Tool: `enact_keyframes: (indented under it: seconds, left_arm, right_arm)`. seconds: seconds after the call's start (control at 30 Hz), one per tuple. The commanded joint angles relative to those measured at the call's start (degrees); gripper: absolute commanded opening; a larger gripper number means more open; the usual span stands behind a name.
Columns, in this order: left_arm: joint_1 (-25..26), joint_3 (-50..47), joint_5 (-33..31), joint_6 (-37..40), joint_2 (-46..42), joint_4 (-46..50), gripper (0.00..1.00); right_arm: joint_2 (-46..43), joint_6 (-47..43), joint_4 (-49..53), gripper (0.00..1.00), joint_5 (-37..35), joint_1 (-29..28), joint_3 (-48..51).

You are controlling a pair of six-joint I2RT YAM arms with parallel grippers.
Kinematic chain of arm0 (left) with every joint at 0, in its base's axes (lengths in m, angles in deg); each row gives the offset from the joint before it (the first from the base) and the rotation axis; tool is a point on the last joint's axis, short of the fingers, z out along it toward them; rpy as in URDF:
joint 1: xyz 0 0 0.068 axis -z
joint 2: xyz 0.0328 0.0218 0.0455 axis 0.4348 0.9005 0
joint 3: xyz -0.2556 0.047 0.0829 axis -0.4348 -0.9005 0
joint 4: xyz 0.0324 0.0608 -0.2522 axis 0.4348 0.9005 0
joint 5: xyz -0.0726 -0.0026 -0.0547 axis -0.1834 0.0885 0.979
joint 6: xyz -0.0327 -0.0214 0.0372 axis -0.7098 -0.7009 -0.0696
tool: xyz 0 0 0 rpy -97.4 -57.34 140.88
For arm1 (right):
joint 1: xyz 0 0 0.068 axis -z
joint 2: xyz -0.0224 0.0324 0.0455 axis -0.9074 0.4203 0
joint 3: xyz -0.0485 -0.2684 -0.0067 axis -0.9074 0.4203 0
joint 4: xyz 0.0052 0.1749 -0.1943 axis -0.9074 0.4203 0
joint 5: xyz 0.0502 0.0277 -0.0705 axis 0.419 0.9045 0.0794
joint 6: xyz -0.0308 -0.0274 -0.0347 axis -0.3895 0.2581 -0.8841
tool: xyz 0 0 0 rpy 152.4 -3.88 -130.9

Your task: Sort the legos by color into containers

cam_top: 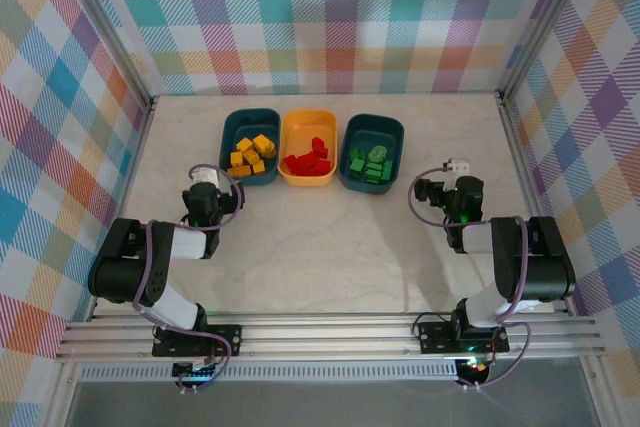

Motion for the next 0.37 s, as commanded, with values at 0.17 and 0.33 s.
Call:
enact_keyframes:
  seconds: [0.17, 0.33]
  left_arm:
    - [-0.09, 1.09, 0.55, 0.70, 0.20, -1.35, 1.00]
    - [-0.13, 0.92, 0.45, 0.69, 0.15, -1.53, 1.00]
  right_arm:
    - [-0.79, -0.27, -0.16, 1.00, 1.35, -0.28, -0.73]
    - [-0.78, -0.23, -0.07, 1.00, 1.41, -0.32, -0.77]
